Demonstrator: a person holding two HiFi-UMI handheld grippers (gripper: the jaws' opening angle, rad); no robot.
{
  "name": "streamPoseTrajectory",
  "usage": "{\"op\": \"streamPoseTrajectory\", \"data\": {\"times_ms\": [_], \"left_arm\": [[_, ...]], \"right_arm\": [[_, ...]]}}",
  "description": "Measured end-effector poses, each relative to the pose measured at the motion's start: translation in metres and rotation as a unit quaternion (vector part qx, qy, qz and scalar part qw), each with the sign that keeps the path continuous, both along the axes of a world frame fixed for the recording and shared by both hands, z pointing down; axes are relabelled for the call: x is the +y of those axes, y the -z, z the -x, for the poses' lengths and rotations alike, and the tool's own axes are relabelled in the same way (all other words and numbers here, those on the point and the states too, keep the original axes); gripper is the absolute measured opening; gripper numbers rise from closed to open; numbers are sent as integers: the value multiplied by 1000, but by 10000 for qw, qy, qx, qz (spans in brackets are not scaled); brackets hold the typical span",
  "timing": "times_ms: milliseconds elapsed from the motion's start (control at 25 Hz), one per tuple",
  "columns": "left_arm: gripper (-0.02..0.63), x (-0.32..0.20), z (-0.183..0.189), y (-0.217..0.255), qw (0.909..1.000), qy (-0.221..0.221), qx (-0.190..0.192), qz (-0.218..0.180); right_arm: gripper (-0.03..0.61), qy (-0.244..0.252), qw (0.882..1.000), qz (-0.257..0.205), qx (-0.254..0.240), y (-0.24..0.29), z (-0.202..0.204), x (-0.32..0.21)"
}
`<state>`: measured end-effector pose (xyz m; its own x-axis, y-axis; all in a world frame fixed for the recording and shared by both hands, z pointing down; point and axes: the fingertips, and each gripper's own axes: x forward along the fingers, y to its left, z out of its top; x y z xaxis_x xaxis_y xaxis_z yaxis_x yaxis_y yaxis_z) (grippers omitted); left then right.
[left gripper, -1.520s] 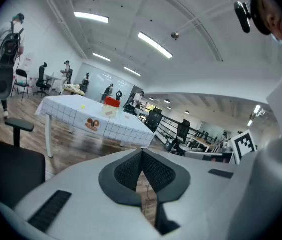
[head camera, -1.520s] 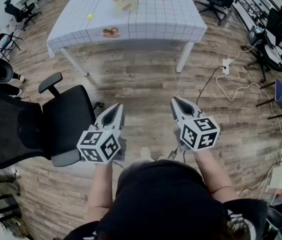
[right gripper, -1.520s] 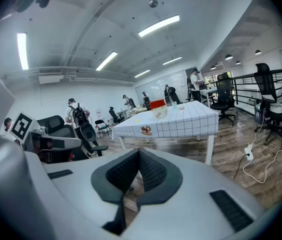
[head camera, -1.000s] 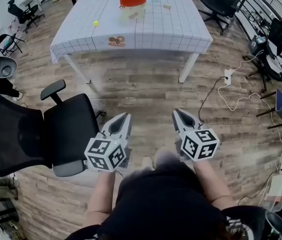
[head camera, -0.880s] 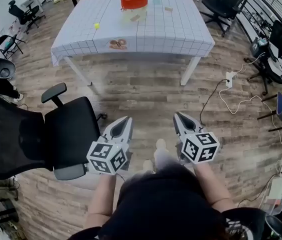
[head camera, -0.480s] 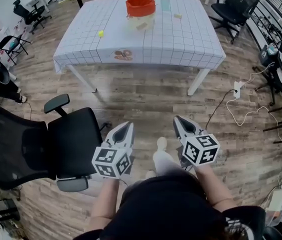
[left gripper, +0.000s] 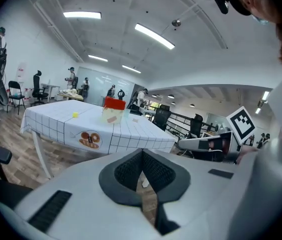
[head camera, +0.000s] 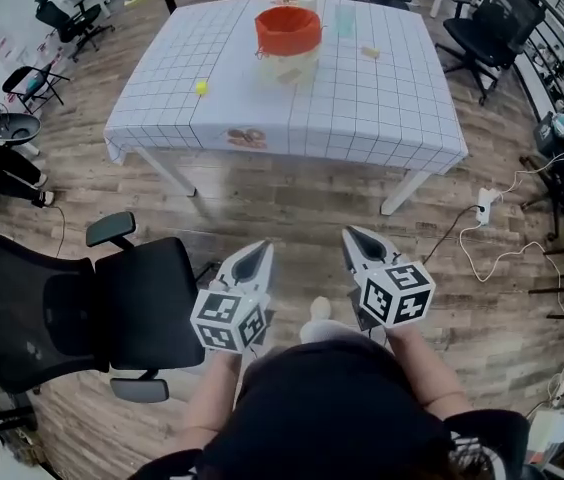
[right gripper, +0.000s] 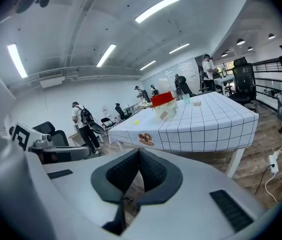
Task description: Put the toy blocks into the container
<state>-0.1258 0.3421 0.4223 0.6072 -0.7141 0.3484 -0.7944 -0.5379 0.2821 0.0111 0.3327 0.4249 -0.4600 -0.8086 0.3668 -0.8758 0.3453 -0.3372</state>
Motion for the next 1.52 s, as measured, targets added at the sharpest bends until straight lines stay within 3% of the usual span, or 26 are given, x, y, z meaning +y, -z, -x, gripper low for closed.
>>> {"op": "streamPoseTrajectory", "data": {"times_ms": [280,560,840,1200,1520], "left_arm": [[25,-58,-30,4,9998,7,-74,-194],[25,-94,-37,-4,9998,129,-145,-42],[25,-140,-22,-7,9945,743,-661,-318],[25,-230,-31,-12,9966,442,-551,-429],[41,-335,-15,-21,9949,352,-853,-415]], "right_arm": [[15,59,10000,-24,45,-8,-29,-56],[15,35,10000,5,-21,-11,-40,-90],[15,108,9999,92,-89,-15,-41,-116],[15,159,9996,196,107,-27,-29,-189],[15,44,9993,307,214,-26,-22,-294]]}}
